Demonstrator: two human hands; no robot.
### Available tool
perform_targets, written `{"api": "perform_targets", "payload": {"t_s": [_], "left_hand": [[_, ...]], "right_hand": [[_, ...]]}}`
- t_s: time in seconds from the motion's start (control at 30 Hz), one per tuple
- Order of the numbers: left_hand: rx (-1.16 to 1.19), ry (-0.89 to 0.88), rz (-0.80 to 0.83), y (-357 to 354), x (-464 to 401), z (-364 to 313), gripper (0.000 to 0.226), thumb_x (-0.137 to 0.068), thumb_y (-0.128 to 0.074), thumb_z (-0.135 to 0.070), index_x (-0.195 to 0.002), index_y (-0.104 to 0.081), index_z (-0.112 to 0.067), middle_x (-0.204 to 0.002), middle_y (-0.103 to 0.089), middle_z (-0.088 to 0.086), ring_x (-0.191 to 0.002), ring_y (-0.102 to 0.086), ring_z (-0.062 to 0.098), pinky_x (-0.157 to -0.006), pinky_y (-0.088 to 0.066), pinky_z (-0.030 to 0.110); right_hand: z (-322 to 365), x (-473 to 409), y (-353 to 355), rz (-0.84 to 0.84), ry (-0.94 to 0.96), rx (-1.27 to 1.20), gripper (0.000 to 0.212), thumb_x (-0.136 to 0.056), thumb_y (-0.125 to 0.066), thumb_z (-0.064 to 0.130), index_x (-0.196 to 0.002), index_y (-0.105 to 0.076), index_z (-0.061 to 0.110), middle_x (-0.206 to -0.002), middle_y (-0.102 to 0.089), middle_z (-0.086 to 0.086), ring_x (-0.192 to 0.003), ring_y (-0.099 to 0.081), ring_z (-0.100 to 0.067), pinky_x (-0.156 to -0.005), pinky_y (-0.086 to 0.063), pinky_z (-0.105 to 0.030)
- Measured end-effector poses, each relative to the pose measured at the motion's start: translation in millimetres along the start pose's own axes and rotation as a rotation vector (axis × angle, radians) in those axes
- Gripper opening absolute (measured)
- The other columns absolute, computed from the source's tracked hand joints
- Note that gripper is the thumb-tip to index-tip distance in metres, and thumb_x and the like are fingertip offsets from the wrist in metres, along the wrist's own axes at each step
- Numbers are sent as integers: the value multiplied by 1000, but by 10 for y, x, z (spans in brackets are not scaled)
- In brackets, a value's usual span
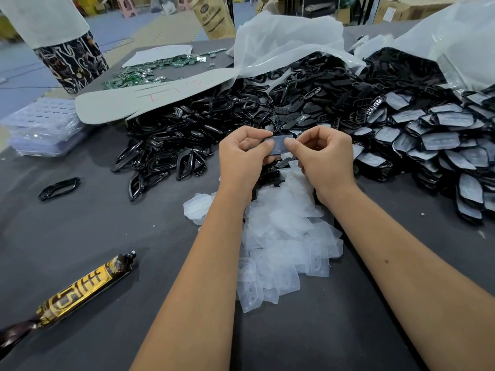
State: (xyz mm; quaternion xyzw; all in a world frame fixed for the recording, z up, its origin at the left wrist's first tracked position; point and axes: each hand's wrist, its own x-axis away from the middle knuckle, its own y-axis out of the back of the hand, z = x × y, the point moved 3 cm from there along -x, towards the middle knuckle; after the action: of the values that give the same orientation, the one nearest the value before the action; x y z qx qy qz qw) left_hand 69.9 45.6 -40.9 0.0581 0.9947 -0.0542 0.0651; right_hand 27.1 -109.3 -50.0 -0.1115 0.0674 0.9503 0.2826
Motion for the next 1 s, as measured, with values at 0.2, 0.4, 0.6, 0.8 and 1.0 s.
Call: {"api": "perform_targets", "payload": {"t_s": [0.2, 0.4, 0.6, 0.8, 1.0], "left_hand": [[56, 27, 12, -1, 3, 3, 14, -90, -71, 7, -88, -72, -7, -75, -73, 8, -75, -74, 17, -67, -58, 24], [36, 32, 58, -30, 24, 4, 14, -93, -69, 5, -90, -71, -8, -73, -73, 0, -74, -73, 13, -69, -58, 24], [19, 26, 94, -51, 33, -2, 14, -94, -68, 3, -90, -69, -10, -71, -71, -3, -76, -72, 15, -73, -59, 28], [-25, 11, 74, -39, 18, 25, 12, -88, -76, 3, -92, -69, -6, -78, -73, 5, -69, -70, 15, -67, -58, 26], [-27, 33, 45, -33, 6, 51, 14, -88, -74, 5, -90, -68, -7, -69, -71, -6, -65, -70, 9, -65, -58, 23]], "right_hand": [[30, -7, 2, 113, -78, -129, 16, -87, -81, 11, -96, -68, 9, -72, -70, 0, -55, -62, -12, -45, -44, -23], [71, 19, -5, 160, -73, -149, 11, -90, -77, 4, -87, -67, 7, -62, -66, 3, -49, -60, -8, -44, -42, -20], [79, 15, 15, 141, -77, -183, 10, -92, -76, 5, -90, -67, -1, -58, -62, 3, -46, -54, -7, -43, -40, -20], [96, 26, 13, 155, -61, -184, 14, -89, -78, 1, -82, -68, 7, -63, -63, -1, -51, -59, -10, -45, -44, -23], [97, 22, 7, 149, -86, -208, 8, -96, -69, 3, -89, -71, 4, -62, -68, -2, -49, -60, -9, -46, -46, -20]]}}
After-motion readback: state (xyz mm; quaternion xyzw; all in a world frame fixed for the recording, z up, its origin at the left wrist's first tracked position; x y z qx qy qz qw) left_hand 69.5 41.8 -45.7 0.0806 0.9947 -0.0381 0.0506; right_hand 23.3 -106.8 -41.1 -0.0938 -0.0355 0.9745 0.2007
